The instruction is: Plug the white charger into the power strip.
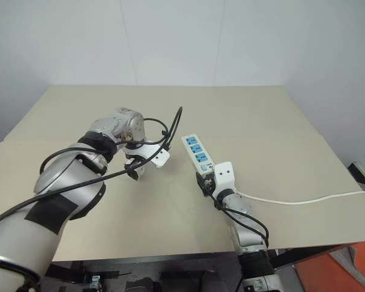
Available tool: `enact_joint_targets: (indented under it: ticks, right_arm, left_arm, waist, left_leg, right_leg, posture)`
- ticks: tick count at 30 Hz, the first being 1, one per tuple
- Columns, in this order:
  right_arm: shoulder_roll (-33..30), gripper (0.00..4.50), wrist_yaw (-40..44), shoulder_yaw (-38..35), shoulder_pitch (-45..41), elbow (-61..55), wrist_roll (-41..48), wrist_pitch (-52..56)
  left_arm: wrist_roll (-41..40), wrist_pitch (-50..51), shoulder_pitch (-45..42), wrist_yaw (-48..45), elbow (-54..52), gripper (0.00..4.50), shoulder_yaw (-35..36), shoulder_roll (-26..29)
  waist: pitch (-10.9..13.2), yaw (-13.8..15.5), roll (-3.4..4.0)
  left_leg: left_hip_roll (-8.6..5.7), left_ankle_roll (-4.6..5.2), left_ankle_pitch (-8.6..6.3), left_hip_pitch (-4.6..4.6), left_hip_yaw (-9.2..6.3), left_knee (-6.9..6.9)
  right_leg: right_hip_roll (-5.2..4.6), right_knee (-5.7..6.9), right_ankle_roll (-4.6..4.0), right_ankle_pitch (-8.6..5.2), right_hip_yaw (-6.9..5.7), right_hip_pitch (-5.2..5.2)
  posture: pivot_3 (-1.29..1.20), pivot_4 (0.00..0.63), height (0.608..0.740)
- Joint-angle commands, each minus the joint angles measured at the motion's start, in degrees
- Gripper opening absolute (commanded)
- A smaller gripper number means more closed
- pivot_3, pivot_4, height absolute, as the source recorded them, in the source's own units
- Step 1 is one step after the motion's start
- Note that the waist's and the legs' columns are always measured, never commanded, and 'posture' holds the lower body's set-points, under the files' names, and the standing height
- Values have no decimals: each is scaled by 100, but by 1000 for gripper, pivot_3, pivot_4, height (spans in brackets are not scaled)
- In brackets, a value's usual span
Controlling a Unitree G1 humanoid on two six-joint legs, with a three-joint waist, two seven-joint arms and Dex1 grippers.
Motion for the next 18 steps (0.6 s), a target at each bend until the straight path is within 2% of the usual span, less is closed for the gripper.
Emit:
enact_joint_targets:
  ticks: [1, 10, 13, 18]
  right_arm:
    - [15, 3405, -48, 51, 104, 13, -42, 148]
    - [15, 3405, -66, 70, 110, 21, -43, 154]
    - [17, 3405, -80, 74, 120, 11, -38, 162]
    - [15, 3405, -109, 76, 154, -9, -33, 163]
  left_arm:
    - [156, 2, -166, 55, -21, 4500, -19, -1]
    - [359, 101, -77, 143, 31, 4500, -17, -53]
    - [445, 129, -46, 173, 45, 3933, -52, -66]
    - [457, 175, 29, 220, 65, 2372, 8, -78]
  waist:
    - [0, 0, 0]
    - [0, 3, 0]
    - [0, 1, 0]
    - [0, 7, 0]
  left_leg:
    - [0, 0, 0, 0, 0, 0]
    - [0, 0, 0, 0, -3, 0]
    - [0, 0, 0, 0, -4, 1]
    - [0, 0, 0, 0, -6, 0]
  right_leg:
    - [0, 0, 0, 0, 0, 0]
    - [0, 0, 0, 0, -1, 0]
    - [0, 1, 0, 0, -1, 0]
    - [0, 1, 0, 0, -2, 0]
  posture:
    - [0, 150, 740]
    - [0, 150, 740]
    - [0, 150, 740]
    - [0, 150, 740]
